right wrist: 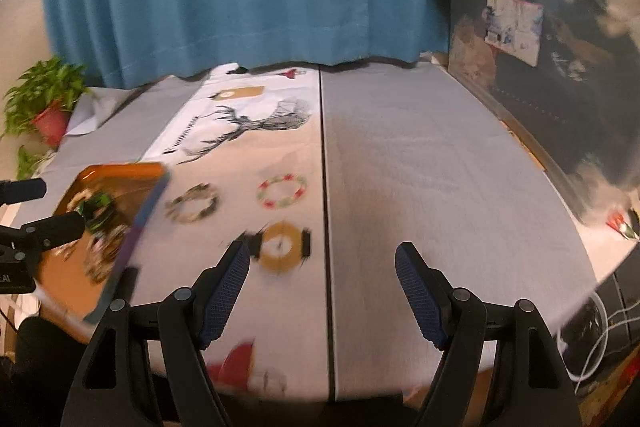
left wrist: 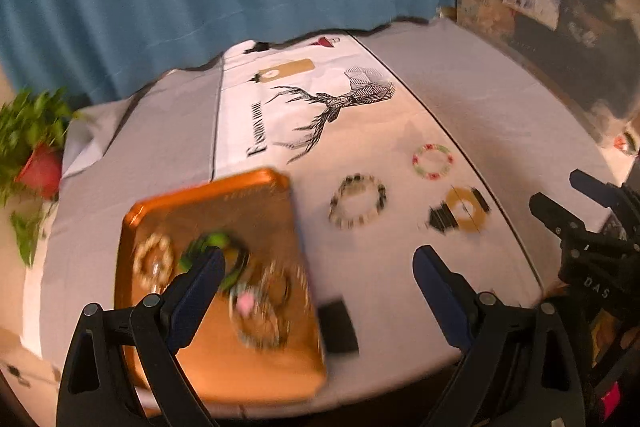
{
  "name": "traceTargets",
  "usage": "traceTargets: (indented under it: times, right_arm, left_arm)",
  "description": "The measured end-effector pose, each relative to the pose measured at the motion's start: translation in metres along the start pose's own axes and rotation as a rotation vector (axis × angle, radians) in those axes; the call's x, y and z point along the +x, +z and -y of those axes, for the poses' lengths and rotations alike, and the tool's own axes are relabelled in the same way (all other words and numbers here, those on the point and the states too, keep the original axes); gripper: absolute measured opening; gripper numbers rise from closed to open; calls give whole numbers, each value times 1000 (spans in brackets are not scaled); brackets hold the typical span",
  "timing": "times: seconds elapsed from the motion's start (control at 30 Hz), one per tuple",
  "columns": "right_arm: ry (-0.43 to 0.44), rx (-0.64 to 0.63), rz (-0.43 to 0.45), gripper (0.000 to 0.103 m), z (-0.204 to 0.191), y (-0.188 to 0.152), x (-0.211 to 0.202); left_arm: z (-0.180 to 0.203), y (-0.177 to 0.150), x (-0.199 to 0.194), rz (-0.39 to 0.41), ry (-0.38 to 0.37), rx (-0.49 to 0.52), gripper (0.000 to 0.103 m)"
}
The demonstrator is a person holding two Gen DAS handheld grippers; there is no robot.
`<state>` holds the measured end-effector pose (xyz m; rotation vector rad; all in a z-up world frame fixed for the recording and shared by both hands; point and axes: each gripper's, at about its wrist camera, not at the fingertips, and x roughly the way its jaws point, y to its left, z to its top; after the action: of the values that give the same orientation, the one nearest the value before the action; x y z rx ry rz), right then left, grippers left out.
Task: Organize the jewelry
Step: 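Move both tools over the last bracelets beside the deer print, then grasp the black-and-white beaded bracelet with the left tool while the right tool grasps the pink-green beaded bracelet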
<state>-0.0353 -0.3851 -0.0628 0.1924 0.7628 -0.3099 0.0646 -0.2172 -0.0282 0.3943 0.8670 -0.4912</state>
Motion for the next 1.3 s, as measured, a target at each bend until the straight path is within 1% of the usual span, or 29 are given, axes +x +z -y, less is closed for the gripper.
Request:
traceTargets:
  times: [0.07,0.2,0.33,0.5,0.57,0.6,0.63,0.67,0.73,0.8,0.87,0.9,0.93,0.97,1.0,1.03,1.07,1.17,1.23,1.3]
  right_arm:
    - [6,-1,-19,76,1,12,24]
    - [12,-2,-56,76,3,30,72]
    - [20,-5,-79,76,1,43,105]
    - [21,-56,-124,76,-8,51,137]
    - [-4,-91,-162,76,-12,49,150]
    - [-27,-111,-188,79,-13,46,157]
    - [-26,-95,-155,82,-10,44,156]
    - [-35,-84,-150,84,-7,42,158]
    - [-16,-54,-147,85,-1,40,159]
    - [-18,-56,-147,85,-1,39,161]
    - [-17,-55,-147,86,-1,39,162]
    - [-17,-57,-147,83,-1,38,162]
    - [-11,-60,-142,61,-2,39,160]
    - [-1,-71,-127,41,-4,39,158]
    - [14,-92,-116,6,-7,40,155]
    - [21,-121,-119,7,-13,40,155]
    - [14,-135,-120,7,-16,39,155]
    - [44,-98,-128,6,-15,40,149]
    - [33,-87,-108,6,-13,41,139]
    - [30,-81,-95,6,-10,43,128]
  left_arm:
    - [7,18,26,-29,-18,37,94]
    - [11,41,75,-124,-63,59,94]
    - [10,54,107,-168,-41,87,94]
    - [7,57,135,-229,-20,113,94]
    - [7,56,148,-268,-15,130,94]
    - [7,54,154,-287,-19,134,93]
    - [6,53,157,-284,-29,125,92]
    - [2,53,158,-276,-48,102,91]
    - [-1,54,160,-283,-76,76,91]
    - [-3,53,161,-282,-92,65,90]
    - [-4,52,159,-279,-102,60,87]
    - [-5,51,157,-269,-102,57,76]
    - [-7,51,154,-262,-120,49,49]
    - [-9,52,152,-265,-153,40,29]
    - [-11,53,151,-264,-168,49,9]
    - [-13,54,149,-274,-207,37,8]
    - [-14,53,148,-272,-214,14,8]
    - [-13,54,138,-237,-206,8,8]
    - [-16,53,134,-235,-226,-11,8]
    - [-16,52,131,-235,-224,-11,8]
